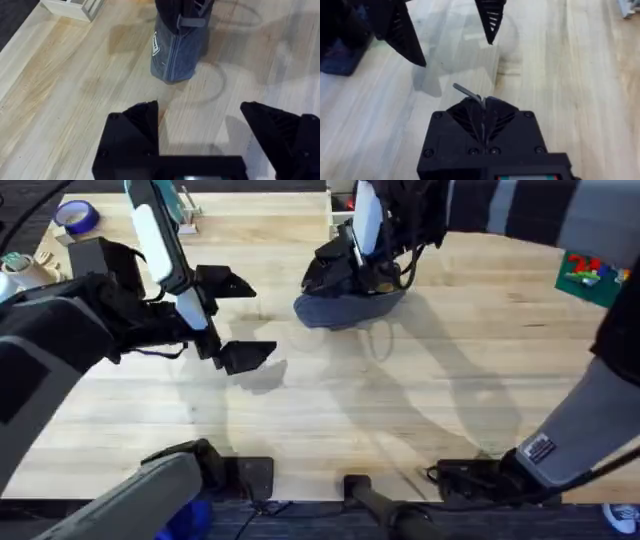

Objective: Unzip the bag, pick up the pens from the table one at a time and place them inside, then zip the bag closed.

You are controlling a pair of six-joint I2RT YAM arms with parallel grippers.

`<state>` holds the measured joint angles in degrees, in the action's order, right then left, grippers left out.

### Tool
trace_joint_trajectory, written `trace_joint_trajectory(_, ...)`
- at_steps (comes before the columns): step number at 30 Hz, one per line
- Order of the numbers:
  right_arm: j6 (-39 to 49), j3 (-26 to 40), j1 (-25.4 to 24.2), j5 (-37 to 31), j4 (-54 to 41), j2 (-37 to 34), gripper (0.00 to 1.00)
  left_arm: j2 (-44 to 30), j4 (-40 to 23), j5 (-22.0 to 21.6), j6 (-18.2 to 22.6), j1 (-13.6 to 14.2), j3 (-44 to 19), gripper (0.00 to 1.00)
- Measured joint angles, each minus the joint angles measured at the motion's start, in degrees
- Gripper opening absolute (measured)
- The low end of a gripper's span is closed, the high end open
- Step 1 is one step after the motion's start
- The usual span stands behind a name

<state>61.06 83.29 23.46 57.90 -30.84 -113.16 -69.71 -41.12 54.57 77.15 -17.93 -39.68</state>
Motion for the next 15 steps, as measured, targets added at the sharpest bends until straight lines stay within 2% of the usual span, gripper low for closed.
trace_joint_trajectory(9, -0.2, -0.02, -1.56, 5.86, 1.24, -2.6, 0.033, -0.52, 0.17, 0.39, -0.03, 0.0, 0.0, 0.993)
trace_joint_trajectory(15, -0.22, -0.02, -1.83, 6.47, 1.25, -2.6, 0.032, -8.19, 3.74, 4.63, -0.1, 0.0, 0.0, 0.993)
